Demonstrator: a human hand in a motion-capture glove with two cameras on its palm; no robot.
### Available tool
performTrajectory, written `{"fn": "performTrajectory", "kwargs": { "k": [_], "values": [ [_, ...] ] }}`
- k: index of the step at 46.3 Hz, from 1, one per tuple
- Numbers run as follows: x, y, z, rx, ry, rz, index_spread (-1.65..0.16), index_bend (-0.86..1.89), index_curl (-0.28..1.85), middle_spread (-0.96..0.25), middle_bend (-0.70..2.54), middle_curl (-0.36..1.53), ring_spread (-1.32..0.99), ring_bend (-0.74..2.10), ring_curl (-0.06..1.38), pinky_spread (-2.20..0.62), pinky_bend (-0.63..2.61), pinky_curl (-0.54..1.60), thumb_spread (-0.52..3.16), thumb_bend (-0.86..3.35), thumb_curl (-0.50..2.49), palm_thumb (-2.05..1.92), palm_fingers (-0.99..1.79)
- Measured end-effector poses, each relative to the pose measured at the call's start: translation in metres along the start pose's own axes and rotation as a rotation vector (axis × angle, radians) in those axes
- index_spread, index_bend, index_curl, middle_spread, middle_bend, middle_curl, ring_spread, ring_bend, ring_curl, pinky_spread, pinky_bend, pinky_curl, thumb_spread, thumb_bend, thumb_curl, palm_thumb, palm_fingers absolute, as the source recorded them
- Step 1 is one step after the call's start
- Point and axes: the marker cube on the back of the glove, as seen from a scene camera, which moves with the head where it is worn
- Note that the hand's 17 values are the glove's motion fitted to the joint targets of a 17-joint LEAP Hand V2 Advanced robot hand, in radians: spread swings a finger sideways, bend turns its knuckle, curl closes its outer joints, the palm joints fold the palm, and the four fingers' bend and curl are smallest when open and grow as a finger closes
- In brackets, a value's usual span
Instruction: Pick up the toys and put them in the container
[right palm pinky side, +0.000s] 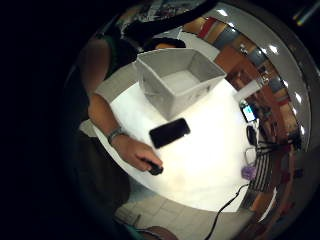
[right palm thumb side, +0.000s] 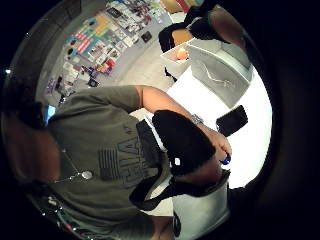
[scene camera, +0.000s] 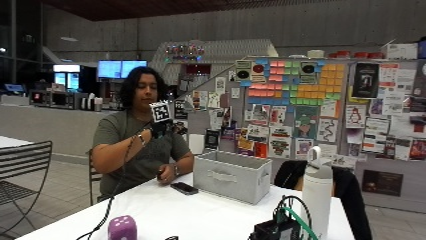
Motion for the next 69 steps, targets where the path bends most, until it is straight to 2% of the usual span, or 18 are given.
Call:
{"fn": "performTrajectory", "kwargs": {
  "k": [2,8,13,17,19,22,25,36,41,47,53,59,64,69],
  "values": [
    [0.006,0.000,0.002,-0.007,0.041,0.014,-0.17,0.24,0.06,-0.07,0.19,0.03,-0.10,0.31,0.05,-0.01,0.43,0.10,0.52,-0.01,0.00,-0.02,0.50],
    [0.033,-0.004,0.007,0.004,0.205,0.224,-0.28,0.25,0.13,-0.11,0.18,0.07,-0.17,0.36,0.11,-0.01,0.47,0.17,0.88,-0.02,0.04,-0.03,0.46],
    [0.031,0.007,0.005,-0.010,0.185,0.113,-0.33,0.24,0.16,-0.13,0.18,0.09,-0.21,0.38,0.13,-0.02,0.48,0.19,1.06,-0.02,0.06,-0.03,0.44],
    [0.061,0.023,0.002,-0.018,0.316,0.156,-0.36,0.24,0.18,-0.14,0.18,0.11,-0.23,0.40,0.14,-0.02,0.49,0.21,1.15,-0.02,0.08,-0.04,0.43],
    [0.069,0.032,0.002,-0.012,0.285,0.213,-0.37,0.24,0.19,-0.14,0.19,0.12,-0.23,0.41,0.14,-0.02,0.49,0.21,1.18,-0.03,0.09,-0.04,0.43],
    [0.071,0.047,0.002,0.002,0.113,0.314,-0.38,0.23,0.20,-0.15,0.18,0.13,-0.25,0.44,0.15,-0.02,0.51,0.22,1.22,-0.03,0.10,-0.04,0.46],
    [0.092,0.067,0.003,0.008,0.057,0.435,-0.39,0.23,0.21,-0.15,0.18,0.14,-0.26,0.45,0.16,-0.02,0.51,0.23,1.25,-0.03,0.11,-0.04,0.45],
    [0.233,0.149,-0.001,0.091,0.287,1.006,-0.41,0.24,0.26,-0.16,0.20,0.18,-0.28,0.46,0.17,-0.03,0.53,0.25,1.31,-0.03,0.14,-0.04,0.45],
    [0.296,0.187,0.005,0.118,0.258,1.369,-0.41,0.24,0.27,-0.18,0.23,0.20,-0.29,0.49,0.17,-0.04,0.51,0.26,1.34,-0.02,0.15,-0.02,0.52],
    [0.370,0.227,0.012,0.059,0.262,1.355,-0.41,0.23,0.29,-0.19,0.23,0.22,-0.30,0.52,0.19,-0.06,0.52,0.27,1.37,-0.01,0.17,-0.01,0.55],
    [0.444,0.242,0.031,0.238,0.371,1.554,-0.41,0.27,0.33,-0.19,0.19,0.23,-0.31,0.47,0.18,-0.08,0.55,0.29,1.40,-0.01,0.19,0.00,0.50],
    [0.492,0.267,0.053,0.186,0.416,1.624,-0.41,0.33,0.37,-0.18,0.18,0.24,-0.29,0.38,0.17,-0.07,0.57,0.31,1.44,0.00,0.21,0.02,0.40],
    [0.509,0.281,0.072,0.045,0.327,1.590,-0.41,0.32,0.37,-0.18,0.19,0.25,-0.29,0.37,0.17,-0.07,0.57,0.30,1.41,-0.01,0.22,0.01,0.37],
    [0.511,0.280,0.086,0.071,0.348,1.540,-0.42,0.26,0.37,-0.19,0.13,0.24,-0.29,0.40,0.18,-0.08,0.66,0.33,1.40,0.00,0.23,0.03,0.33]
  ]
}}
